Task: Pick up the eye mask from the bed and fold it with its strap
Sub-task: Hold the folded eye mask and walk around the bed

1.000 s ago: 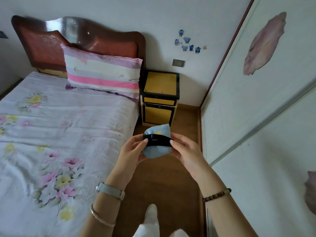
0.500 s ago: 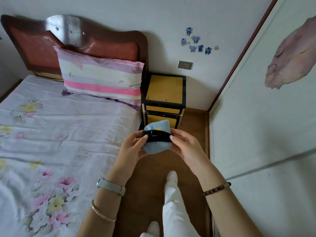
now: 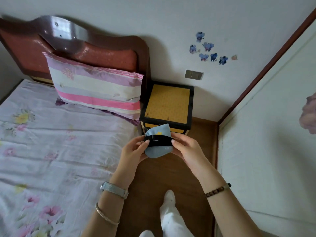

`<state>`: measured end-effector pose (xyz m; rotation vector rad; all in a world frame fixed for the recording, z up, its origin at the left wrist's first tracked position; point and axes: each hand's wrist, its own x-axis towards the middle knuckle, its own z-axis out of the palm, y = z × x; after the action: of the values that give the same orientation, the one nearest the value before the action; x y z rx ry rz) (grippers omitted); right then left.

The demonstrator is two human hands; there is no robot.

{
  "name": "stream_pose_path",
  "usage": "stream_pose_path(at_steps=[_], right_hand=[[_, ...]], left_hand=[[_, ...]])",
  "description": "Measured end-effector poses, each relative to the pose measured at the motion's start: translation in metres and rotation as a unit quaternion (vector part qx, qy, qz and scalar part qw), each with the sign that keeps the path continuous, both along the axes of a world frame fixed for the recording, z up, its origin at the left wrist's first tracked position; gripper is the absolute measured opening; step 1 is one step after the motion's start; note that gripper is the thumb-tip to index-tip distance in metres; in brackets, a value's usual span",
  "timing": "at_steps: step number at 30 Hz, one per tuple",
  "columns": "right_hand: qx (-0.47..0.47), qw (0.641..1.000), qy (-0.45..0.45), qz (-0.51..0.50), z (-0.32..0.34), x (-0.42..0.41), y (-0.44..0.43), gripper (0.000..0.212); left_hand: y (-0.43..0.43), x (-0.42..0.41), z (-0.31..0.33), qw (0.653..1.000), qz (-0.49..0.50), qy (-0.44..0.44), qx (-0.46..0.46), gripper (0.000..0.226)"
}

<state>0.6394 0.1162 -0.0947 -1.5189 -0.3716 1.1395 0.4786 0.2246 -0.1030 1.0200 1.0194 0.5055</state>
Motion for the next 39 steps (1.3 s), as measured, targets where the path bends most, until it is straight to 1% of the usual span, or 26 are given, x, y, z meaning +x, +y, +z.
stream_pose_path(at_steps=[9,16,21,23,28,32,35,39], right_hand=[[-0.046,0.999,-0.006,0.008,-0.029,0.053,0.063,0.035],[-0.094,0.995,-0.022,-0.016,-0.070,0.092,0.132,0.032],[-0.147,0.985,-0.080,-0.030,-0.121,0.126,0.189,0.032],[-0.167,0.981,-0.094,-0.036,-0.147,0.138,0.212,0.031],[-0.206,0.973,-0.099,-0.042,-0.218,0.161,0.263,0.031],[-0.225,0.967,-0.118,-0.021,-0.266,0.173,0.290,0.031],[-0.239,0.962,-0.133,-0.011,-0.288,0.179,0.301,0.031],[-0.245,0.960,-0.134,-0.021,-0.304,0.186,0.312,0.031]], left_hand=[[0.060,0.054,-0.032,0.999,-0.001,0.046,-0.007,0.032],[0.130,0.098,-0.085,0.995,-0.023,0.097,0.005,0.030],[0.187,0.136,-0.142,0.992,-0.035,0.121,0.002,0.027],[0.209,0.150,-0.169,0.990,-0.037,0.132,-0.004,0.031],[0.253,0.180,-0.232,0.985,-0.040,0.165,-0.019,0.033],[0.277,0.192,-0.276,0.978,-0.056,0.201,-0.023,0.033],[0.289,0.201,-0.298,0.974,-0.051,0.218,-0.029,0.033],[0.299,0.213,-0.310,0.965,-0.051,0.255,0.010,0.031]])
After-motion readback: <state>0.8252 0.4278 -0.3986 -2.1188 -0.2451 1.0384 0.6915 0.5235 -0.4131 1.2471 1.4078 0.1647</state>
